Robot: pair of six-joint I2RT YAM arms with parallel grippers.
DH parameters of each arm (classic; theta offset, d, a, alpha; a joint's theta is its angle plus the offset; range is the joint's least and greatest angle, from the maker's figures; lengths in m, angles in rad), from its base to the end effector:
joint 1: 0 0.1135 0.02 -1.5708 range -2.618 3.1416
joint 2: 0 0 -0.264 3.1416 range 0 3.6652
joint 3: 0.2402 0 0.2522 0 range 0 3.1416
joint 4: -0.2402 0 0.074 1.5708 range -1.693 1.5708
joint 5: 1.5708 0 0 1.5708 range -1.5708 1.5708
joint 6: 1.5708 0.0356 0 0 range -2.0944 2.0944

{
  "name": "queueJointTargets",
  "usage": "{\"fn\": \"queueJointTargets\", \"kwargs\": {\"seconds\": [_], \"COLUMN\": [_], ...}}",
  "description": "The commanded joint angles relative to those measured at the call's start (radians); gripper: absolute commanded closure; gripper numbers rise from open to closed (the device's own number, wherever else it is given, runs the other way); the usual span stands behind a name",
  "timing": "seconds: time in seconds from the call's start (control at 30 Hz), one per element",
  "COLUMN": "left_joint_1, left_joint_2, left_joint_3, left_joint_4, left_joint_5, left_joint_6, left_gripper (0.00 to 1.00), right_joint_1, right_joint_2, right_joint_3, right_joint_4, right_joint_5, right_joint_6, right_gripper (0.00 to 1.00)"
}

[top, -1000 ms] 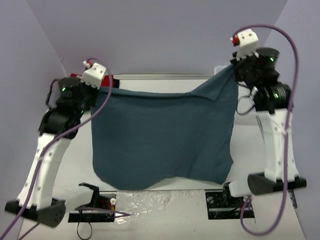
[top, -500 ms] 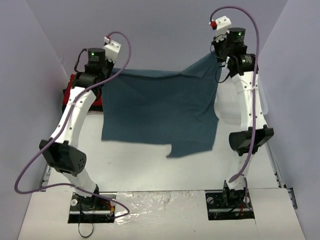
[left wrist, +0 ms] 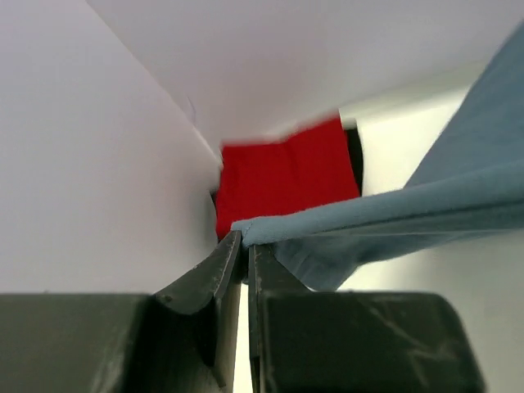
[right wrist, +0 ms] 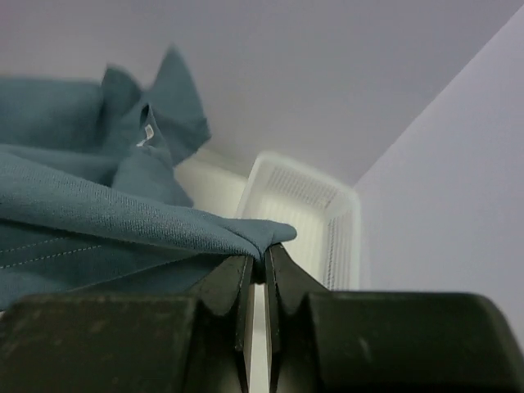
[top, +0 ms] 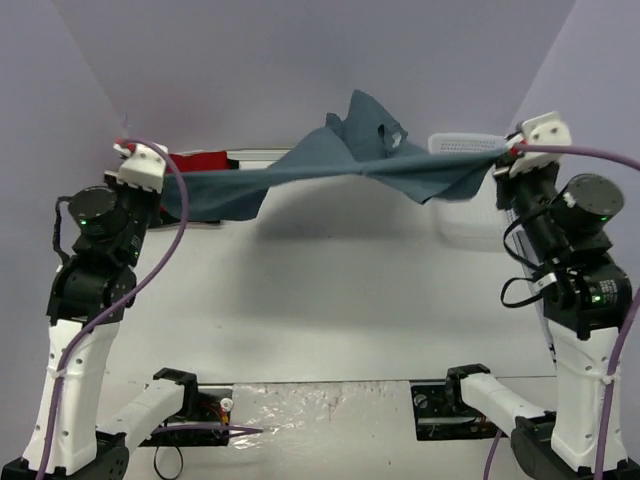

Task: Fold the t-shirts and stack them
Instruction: Flatten out the tshirt

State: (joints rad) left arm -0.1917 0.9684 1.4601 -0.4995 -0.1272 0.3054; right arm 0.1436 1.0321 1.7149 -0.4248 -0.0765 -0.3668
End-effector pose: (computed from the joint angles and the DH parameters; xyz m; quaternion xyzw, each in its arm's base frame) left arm 0.1651 -0.0274 0.4987 0.1309 0.6977 0.0850 0.6992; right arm 0.1408 0.0231 0.5692 -0.1832 0.5824 -0.0650 0.7893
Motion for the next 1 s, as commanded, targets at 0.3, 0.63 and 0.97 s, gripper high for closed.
{"fn": "queueJointTargets", "kwargs": {"seconds": [0.3,0.63,0.97], "left_joint_1": [0.015,0.015,-0.005], "left_joint_2": [-0.108,-0.017,0.478], "left_joint_3": [-0.311,-0.228,-0.242], "left_joint_4": [-0.578,-0.53,-0.188], "left_joint_5": [0.539,0.6,0.489], "left_joint_6": [0.394,0.398,0.18], "left_gripper": [0.51,0.26,0.82], "right_joint_1": [-0.006,-0.006,0.014], "right_joint_2": [-0.181,-0.041,0.475], "right_joint_3": [-0.44,-0.419,-0.33], "right_joint_4": [-0.538,-0.439,-0.149], "right_joint_5": [-0.23,-0.213,-0.261], "right_joint_6": [-0.265,-0.287,-0.129], "right_gripper": [0.59,0.23,0.99]}}
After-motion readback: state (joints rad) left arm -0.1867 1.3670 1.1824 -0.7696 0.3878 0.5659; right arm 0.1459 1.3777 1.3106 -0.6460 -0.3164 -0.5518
